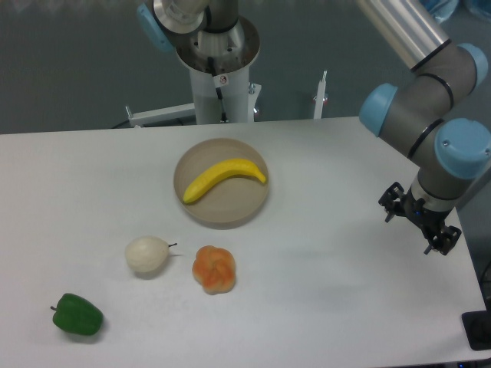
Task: Pick up the banana from the plate
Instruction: 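Move the open gripper over the yellow banana on the plate, then lower the gripper onto the banana's middle and close it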
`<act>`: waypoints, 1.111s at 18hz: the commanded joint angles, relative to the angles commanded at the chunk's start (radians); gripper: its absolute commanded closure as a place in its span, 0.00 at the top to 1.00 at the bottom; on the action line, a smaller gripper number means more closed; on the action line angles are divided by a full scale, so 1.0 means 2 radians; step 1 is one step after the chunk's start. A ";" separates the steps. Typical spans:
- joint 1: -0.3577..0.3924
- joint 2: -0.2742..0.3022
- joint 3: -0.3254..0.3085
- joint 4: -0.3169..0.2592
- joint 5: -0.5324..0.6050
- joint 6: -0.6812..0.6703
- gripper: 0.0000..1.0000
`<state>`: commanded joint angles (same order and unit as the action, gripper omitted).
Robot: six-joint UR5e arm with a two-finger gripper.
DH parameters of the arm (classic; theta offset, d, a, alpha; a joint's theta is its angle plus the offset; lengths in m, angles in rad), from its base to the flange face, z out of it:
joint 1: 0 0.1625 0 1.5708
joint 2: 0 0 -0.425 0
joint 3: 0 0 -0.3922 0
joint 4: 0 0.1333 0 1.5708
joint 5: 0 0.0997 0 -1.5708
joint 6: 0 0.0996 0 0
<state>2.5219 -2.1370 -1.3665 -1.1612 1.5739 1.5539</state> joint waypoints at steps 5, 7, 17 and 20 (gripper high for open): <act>-0.008 0.107 -0.154 0.006 -0.025 0.002 1.00; -0.031 0.159 -0.226 0.029 -0.025 -0.005 1.00; -0.164 0.229 -0.358 0.124 -0.028 -0.188 1.00; -0.176 0.206 -0.364 0.140 -0.025 -0.235 1.00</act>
<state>2.1706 -1.7241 -2.0953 -0.8821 1.5247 1.0834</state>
